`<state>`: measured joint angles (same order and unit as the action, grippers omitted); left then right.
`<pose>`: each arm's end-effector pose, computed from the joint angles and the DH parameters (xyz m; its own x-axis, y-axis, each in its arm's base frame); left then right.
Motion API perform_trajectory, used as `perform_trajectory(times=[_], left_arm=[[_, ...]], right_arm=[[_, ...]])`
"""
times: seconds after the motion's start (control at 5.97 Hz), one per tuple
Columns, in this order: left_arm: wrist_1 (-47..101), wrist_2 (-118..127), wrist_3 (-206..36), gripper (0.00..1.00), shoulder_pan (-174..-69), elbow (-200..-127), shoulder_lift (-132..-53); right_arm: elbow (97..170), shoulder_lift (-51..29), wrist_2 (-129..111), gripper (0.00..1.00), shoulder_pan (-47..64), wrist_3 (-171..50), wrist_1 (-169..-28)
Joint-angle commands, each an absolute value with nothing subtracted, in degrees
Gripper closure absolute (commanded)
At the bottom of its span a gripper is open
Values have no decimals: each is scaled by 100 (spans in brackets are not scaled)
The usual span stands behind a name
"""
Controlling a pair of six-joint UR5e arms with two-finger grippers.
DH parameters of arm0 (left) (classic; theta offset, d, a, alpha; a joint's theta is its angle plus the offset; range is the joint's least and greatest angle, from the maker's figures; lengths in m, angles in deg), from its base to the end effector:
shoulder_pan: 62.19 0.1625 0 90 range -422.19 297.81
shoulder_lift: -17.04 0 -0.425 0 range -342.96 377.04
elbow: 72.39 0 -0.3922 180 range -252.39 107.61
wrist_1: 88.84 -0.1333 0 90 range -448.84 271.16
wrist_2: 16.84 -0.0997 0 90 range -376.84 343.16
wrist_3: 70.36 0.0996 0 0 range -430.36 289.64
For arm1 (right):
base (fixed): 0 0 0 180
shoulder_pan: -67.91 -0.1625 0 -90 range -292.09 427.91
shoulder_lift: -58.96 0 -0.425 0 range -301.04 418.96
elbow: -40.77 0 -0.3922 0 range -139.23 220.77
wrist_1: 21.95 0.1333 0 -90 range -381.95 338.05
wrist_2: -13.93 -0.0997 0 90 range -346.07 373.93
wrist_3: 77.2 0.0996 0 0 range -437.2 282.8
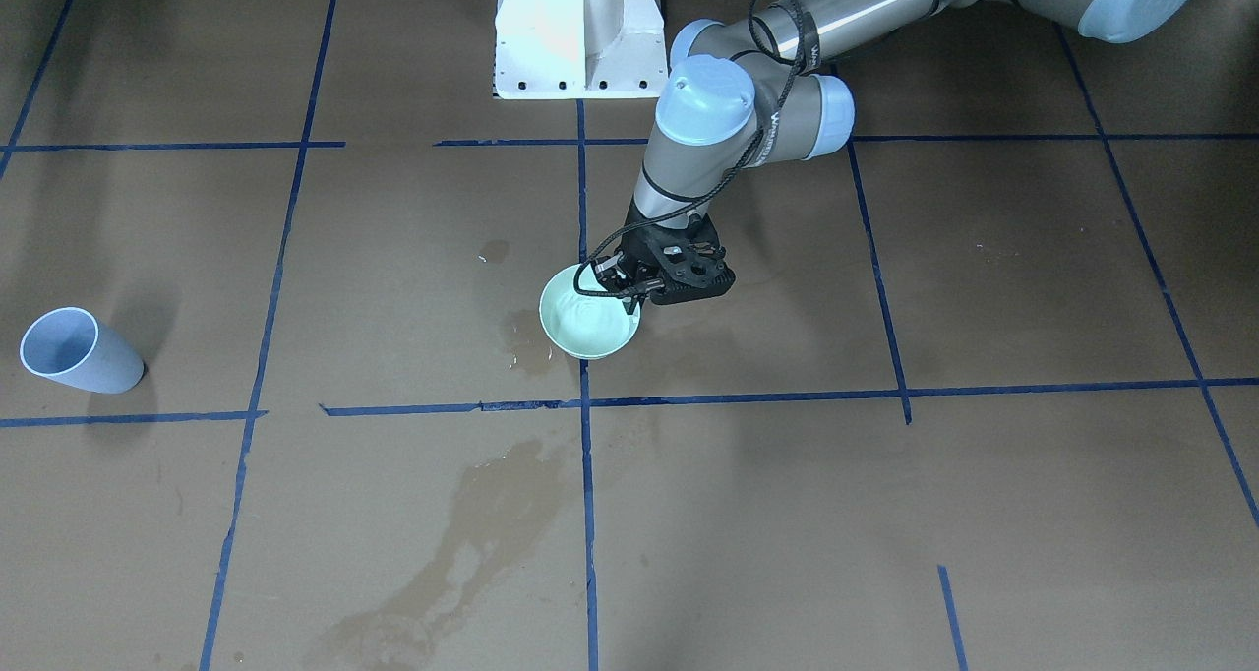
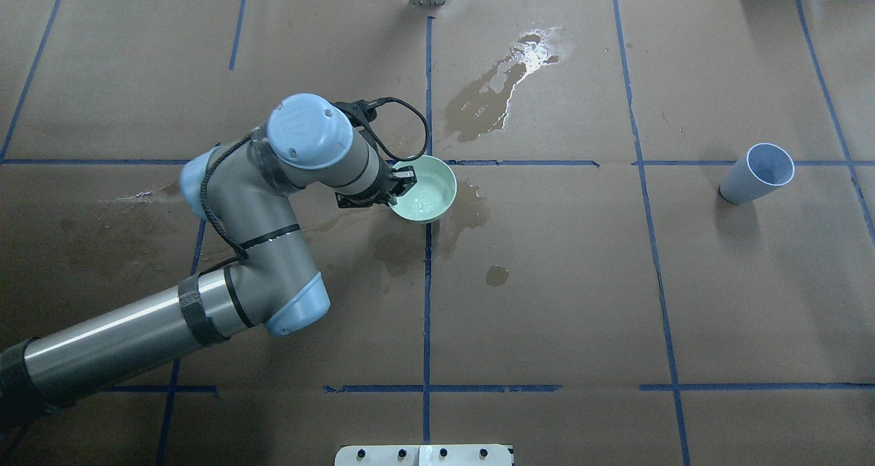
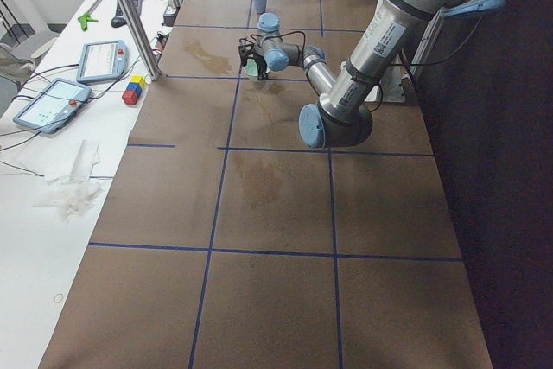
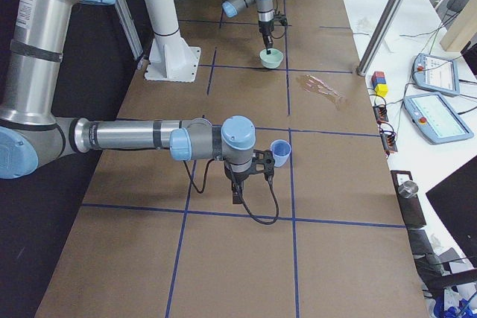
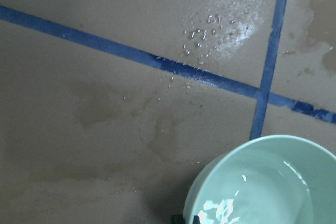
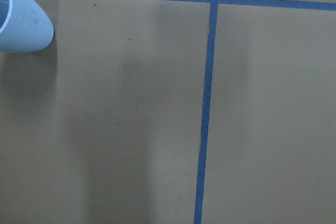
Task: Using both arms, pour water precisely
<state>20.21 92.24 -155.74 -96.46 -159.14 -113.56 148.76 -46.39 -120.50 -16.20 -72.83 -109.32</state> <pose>0.5399 -0.4898 0.2163 0.4806 -0.2353 -0.8448 0.2693 0.9564 -0.1132 0.0237 -0.3896 0.6159 0.7095 -0.0614 0.7021 0.0483 0.9981 0.0385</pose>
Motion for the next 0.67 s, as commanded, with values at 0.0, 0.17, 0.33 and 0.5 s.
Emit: perform_trajectory(times=[0.0, 0.17, 0.33, 0.5], left_arm=[[2024, 10010, -14846, 100, -10424, -16735, -10536], [2041, 10536, -14136, 100, -11003, -16810, -10191], [2059, 10985, -13407, 100, -11565, -16810, -9814], [2059, 11381, -12347, 100, -12232, -16750, -9349]], right_arm=[[14870, -4625, -12055, 0, -1612, -7281, -10932], [14870, -4599, -12028, 0, -1611, -7298, -10923], [14852, -4581, -12028, 0, -1611, -7298, -10914], [14791, -4564, -12028, 0, -1611, -7385, -10914]])
